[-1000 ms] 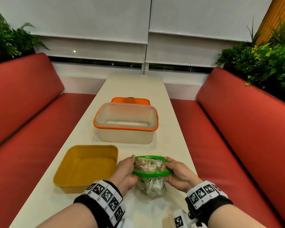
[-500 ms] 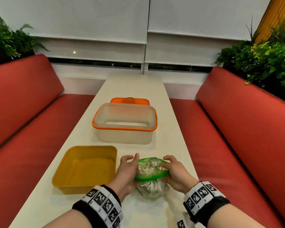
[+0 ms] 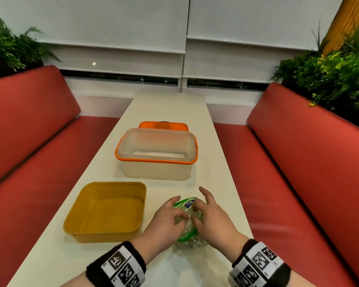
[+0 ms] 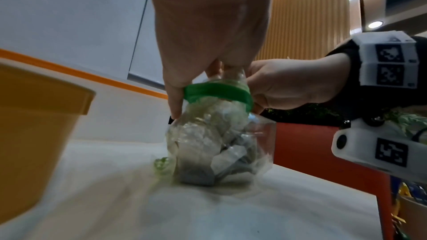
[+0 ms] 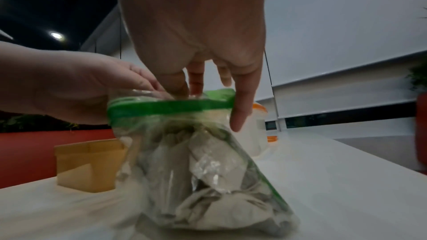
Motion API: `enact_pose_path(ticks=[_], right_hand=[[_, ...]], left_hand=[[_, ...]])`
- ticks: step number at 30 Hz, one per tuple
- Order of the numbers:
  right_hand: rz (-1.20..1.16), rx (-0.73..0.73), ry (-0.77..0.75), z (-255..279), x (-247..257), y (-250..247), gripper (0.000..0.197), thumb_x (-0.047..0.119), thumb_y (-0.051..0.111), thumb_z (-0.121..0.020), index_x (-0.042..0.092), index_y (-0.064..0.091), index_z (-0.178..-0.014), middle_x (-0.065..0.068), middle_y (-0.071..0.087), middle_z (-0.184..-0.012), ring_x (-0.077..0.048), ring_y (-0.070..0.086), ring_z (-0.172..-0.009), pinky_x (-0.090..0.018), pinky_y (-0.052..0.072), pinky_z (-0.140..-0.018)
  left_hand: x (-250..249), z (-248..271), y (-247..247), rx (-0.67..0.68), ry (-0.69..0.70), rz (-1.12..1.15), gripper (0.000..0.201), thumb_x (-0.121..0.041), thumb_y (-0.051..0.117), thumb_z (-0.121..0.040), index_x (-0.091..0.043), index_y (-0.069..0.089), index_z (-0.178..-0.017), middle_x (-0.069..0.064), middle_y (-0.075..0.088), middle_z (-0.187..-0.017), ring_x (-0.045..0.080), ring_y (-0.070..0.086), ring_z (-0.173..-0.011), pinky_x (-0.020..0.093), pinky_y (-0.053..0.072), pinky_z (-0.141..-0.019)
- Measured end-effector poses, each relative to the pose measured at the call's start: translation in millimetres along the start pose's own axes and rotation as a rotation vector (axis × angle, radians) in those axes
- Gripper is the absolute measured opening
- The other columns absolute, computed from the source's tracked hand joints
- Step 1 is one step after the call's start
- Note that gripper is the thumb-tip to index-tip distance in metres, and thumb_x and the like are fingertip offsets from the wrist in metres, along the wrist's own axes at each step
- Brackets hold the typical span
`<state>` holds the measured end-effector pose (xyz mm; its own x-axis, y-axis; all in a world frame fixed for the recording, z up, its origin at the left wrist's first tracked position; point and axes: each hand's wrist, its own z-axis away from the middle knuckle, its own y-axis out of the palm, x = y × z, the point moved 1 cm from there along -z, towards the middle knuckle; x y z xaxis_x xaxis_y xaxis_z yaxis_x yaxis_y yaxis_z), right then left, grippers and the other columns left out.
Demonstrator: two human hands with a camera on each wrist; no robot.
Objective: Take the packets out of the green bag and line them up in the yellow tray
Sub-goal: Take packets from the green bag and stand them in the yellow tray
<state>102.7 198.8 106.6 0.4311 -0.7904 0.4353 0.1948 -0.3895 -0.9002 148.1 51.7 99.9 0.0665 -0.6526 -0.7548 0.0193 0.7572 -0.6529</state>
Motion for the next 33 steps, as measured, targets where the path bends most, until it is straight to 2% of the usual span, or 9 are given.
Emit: enact_pose_path(ticks=[3, 8, 11, 15, 22, 25, 28, 31, 33], right_hand=[[0.057, 0.075, 0.065, -1.6, 0.4, 2.0, 0.025, 0.010, 0.047, -0.085, 0.019, 0.049, -0.108, -0.002, 0.018, -0.155, -0.033, 0.061, -0.101, -0.030, 0.042, -0.070], [-0.178, 0.060, 0.077, -5.8, -4.6, 12.4, 0.025, 0.003, 0.047, -0.078, 0.020, 0.051, -0.095, 0.000, 0.043, -0.130, -0.024, 0.054, -0.107, -0.029, 0.044, -0.086], [-0.293, 0.036, 0.090, -10.0, 1.8, 17.0, 0.015, 0.011, 0.053, -0.080, 0.019, 0.046, -0.092, 0.003, 0.048, -0.106, -0.017, 0.051, -0.091, -0.026, 0.042, -0.075], [-0.347, -0.008, 0.096, -22.7, 5.0, 19.2, 0.021, 0.003, 0.053, -0.075, 0.017, 0.044, -0.087, 0.002, 0.047, -0.098, -0.016, 0.047, -0.086, -0.012, 0.035, -0.064], [-0.416, -0.087, 0.063, -38.5, -12.0, 11.9, 0.040, -0.012, 0.047, -0.074, 0.028, 0.051, -0.067, 0.003, 0.052, -0.089, -0.014, 0.051, -0.085, -0.014, 0.037, -0.075], [-0.306, 0.005, 0.122, -39.8, -16.4, 11.2, 0.028, 0.000, 0.053, -0.085, 0.022, 0.071, -0.088, 0.000, 0.059, -0.103, -0.016, 0.055, -0.099, -0.013, 0.035, -0.081], [-0.195, 0.170, 0.153, -40.0, -13.2, 7.9, 0.041, 0.012, 0.056, -0.087, 0.023, 0.060, -0.126, -0.003, 0.056, -0.124, -0.020, 0.056, -0.110, -0.017, 0.042, -0.084], [-0.347, 0.285, 0.239, -38.5, -6.5, 2.7, 0.054, 0.010, 0.058, -0.082, 0.025, 0.049, -0.132, -0.005, 0.054, -0.119, -0.022, 0.061, -0.092, -0.027, 0.056, -0.065], [-0.437, 0.265, 0.255, -40.0, -4.9, 1.4, 0.054, 0.009, 0.061, -0.080, 0.025, 0.049, -0.130, -0.005, 0.057, -0.116, -0.022, 0.062, -0.094, -0.033, 0.059, -0.072]], left_hand=[[4.4, 0.6, -0.2, 0.001, -0.100, -0.056, 0.032, -0.016, 0.051, -0.089, -0.027, 0.066, -0.115, -0.006, 0.023, -0.155, 0.014, 0.033, -0.138, 0.017, 0.024, -0.109], [0.0, 0.1, 1.1, 0.068, -0.153, -0.045, 0.059, -0.013, 0.052, -0.086, -0.021, 0.038, -0.143, 0.000, 0.025, -0.152, 0.016, 0.032, -0.136, 0.021, 0.025, -0.110], [-2.1, -3.7, -5.0, 0.019, -0.175, 0.043, 0.068, -0.009, 0.058, -0.080, -0.018, 0.034, -0.143, -0.003, 0.030, -0.146, 0.014, 0.038, -0.129, 0.021, 0.034, -0.106], [-2.5, -8.3, -11.6, -0.064, -0.200, 0.094, 0.069, -0.006, 0.063, -0.077, -0.020, 0.039, -0.141, -0.002, 0.036, -0.138, 0.015, 0.042, -0.123, 0.020, 0.038, -0.100], [9.4, -17.0, -17.9, -0.077, -0.241, 0.163, 0.065, -0.005, 0.063, -0.076, -0.023, 0.048, -0.136, 0.003, 0.046, -0.133, 0.017, 0.048, -0.118, 0.020, 0.040, -0.094], [16.4, -17.1, -13.4, -0.054, -0.297, 0.246, 0.062, -0.004, 0.060, -0.076, -0.021, 0.049, -0.135, 0.003, 0.052, -0.130, 0.020, 0.055, -0.112, 0.031, 0.050, -0.093], [19.9, -18.2, -7.8, -0.017, -0.332, 0.351, 0.065, -0.013, 0.063, -0.077, -0.025, 0.043, -0.137, 0.000, 0.049, -0.130, 0.019, 0.054, -0.113, 0.029, 0.051, -0.090], [19.6, -22.3, -4.4, 0.010, -0.353, 0.433, 0.079, -0.016, 0.069, -0.066, -0.033, 0.039, -0.137, 0.000, 0.052, -0.127, 0.021, 0.056, -0.109, 0.033, 0.054, -0.087], [20.7, -27.0, -4.3, -0.025, -0.344, 0.410, 0.080, -0.009, 0.070, -0.065, -0.032, 0.042, -0.137, 0.001, 0.052, -0.124, 0.021, 0.057, -0.108, 0.035, 0.055, -0.087]])
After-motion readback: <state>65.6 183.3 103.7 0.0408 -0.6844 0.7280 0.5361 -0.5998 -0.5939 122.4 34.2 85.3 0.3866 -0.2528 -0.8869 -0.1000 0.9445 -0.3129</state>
